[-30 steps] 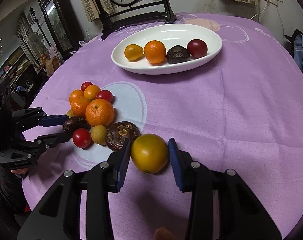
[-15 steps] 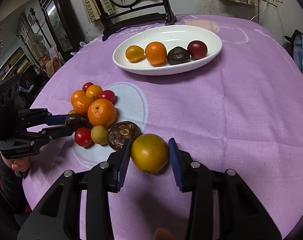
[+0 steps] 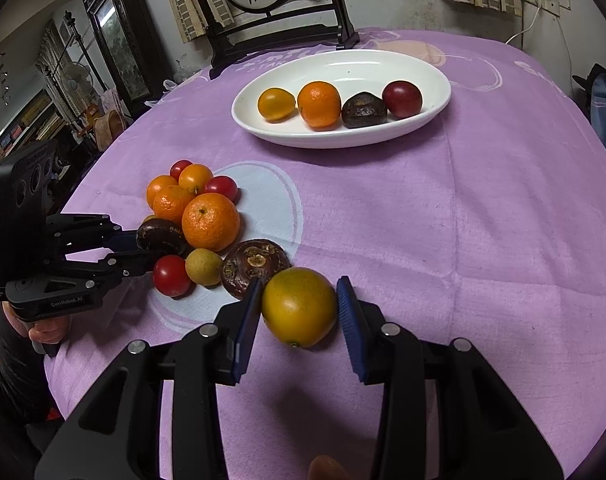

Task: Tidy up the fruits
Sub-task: 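Carry both fruits over the white plate and open both tools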

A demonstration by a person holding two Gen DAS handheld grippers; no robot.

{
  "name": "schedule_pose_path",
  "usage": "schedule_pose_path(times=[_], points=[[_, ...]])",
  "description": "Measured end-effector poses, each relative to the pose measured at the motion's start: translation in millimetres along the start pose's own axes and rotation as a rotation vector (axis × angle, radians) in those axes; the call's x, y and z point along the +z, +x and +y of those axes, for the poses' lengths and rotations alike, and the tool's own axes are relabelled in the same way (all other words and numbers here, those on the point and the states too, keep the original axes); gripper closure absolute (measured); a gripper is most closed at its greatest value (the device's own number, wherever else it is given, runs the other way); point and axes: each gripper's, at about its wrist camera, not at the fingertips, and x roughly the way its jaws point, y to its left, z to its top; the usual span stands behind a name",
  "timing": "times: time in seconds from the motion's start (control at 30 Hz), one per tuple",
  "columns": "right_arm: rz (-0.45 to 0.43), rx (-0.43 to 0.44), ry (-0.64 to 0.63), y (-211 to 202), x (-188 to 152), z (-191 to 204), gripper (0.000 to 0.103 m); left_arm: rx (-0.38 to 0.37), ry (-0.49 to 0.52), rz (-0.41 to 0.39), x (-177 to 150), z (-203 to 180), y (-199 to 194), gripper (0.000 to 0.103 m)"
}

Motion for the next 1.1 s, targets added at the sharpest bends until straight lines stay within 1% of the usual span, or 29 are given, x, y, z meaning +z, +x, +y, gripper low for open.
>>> schedule_pose_path(times=[0.07, 0.13, 0.2, 0.23, 0.3, 0.33, 0.4, 0.5, 0.6, 0.67, 0.77, 0.83, 0.9, 0.97, 1.03, 1.1], points=[[-0.038, 0.017, 0.013, -6, 2, -2, 0.063, -0.023, 0.003, -0.029, 0, 0, -8, 0.081], [-0.104, 0.022, 0.013, -14, 7, -1, 0.063, -0.078, -0.015, -0.082, 4, 4, -21, 0.081], [-0.135, 0.042, 0.018, -14, 14, -1, 0.063, -0.138, -0.055, -0.113, 11, 11, -27, 0.081], [-0.139, 0.054, 0.023, -13, 17, 0, 0.063, -0.143, -0.062, -0.114, 15, 13, -27, 0.081], [-0.133, 0.055, 0.028, -9, 20, 0, 0.063, -0.101, -0.063, -0.098, 19, 16, -23, 0.081], [-0.125, 0.049, 0.028, -7, 20, -1, 0.063, -0.092, -0.068, -0.084, 18, 18, -21, 0.081], [-0.114, 0.041, 0.035, -5, 18, -1, 0.063, -0.104, -0.07, -0.061, 14, 20, -21, 0.081], [-0.129, 0.054, 0.044, -9, 19, -2, 0.063, -0.07, -0.031, -0.058, 11, 12, -20, 0.081], [-0.149, 0.061, 0.043, -14, 18, -3, 0.063, -0.073, -0.018, -0.061, 11, 8, -19, 0.081], [-0.145, 0.063, 0.045, -13, 18, -3, 0.063, -0.071, -0.023, -0.065, 11, 8, -18, 0.081], [-0.131, 0.055, 0.044, -10, 18, -2, 0.063, -0.063, -0.01, -0.048, 11, 6, -14, 0.081], [-0.131, 0.054, 0.039, -10, 18, -1, 0.063, -0.046, 0.011, -0.024, 11, 0, -7, 0.081], [-0.14, 0.054, 0.036, -12, 18, 0, 0.063, -0.017, 0.031, -0.017, 12, -5, -2, 0.081], [-0.158, 0.062, 0.04, -15, 18, 0, 0.063, -0.025, 0.024, -0.033, 13, -4, -6, 0.081], [-0.171, 0.071, 0.045, -16, 22, -1, 0.063, -0.05, -0.007, -0.081, 21, 1, -17, 0.081], [-0.185, 0.073, 0.049, -15, 34, 0, 0.063, -0.062, -0.037, -0.133, 38, 5, -28, 0.081]])
